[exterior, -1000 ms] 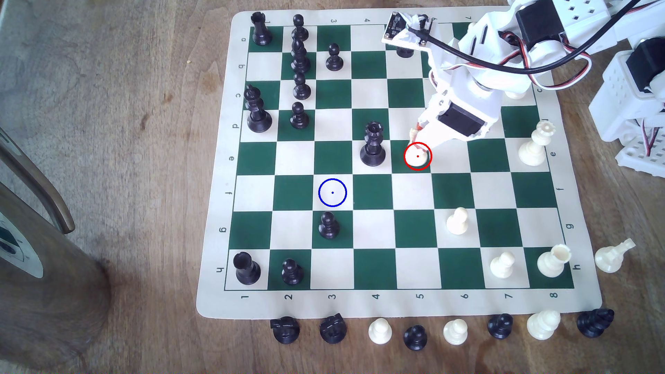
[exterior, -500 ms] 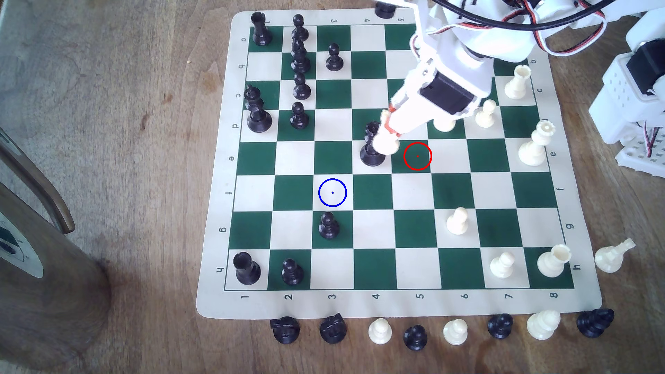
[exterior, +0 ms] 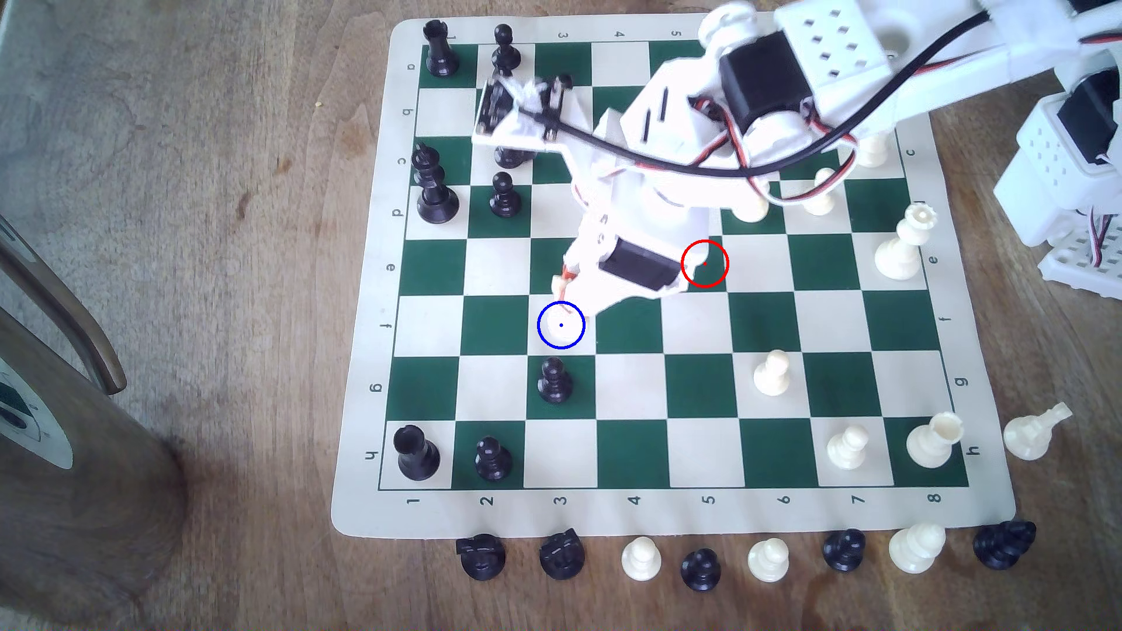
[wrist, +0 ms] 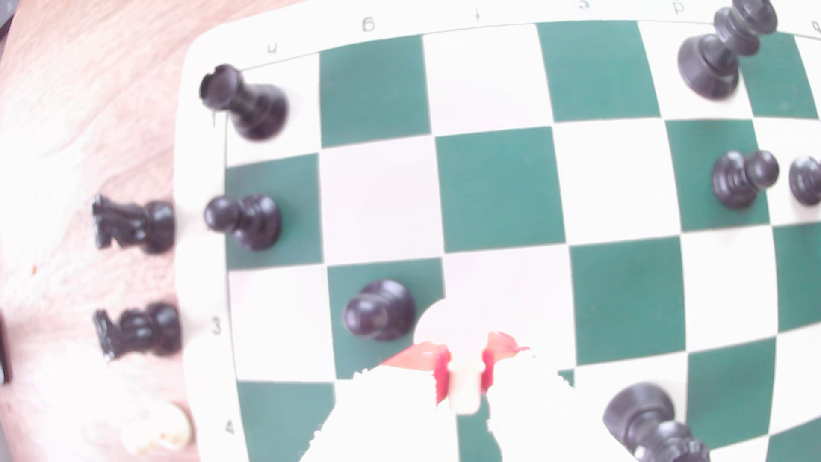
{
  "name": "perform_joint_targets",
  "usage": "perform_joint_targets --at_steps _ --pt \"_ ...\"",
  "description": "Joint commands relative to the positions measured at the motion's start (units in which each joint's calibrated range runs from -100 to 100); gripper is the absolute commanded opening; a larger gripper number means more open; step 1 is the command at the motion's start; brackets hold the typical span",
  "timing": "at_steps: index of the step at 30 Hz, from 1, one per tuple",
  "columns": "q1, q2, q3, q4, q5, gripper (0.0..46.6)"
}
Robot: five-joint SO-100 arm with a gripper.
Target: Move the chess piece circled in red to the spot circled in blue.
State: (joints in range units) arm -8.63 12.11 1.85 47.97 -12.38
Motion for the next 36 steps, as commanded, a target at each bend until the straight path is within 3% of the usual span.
perform_joint_targets --at_steps 1,11,24,36 --pt "0.45 0.37 -5.03 -1.04 0.83 0.2" --pt "0.77 3.26 -5.39 -3.50 2.83 0.2" --pt "2.18 2.58 -2.22 -5.87 8.21 0.3" --pt "1.78 3.00 -0.22 -4.81 8.35 0.2"
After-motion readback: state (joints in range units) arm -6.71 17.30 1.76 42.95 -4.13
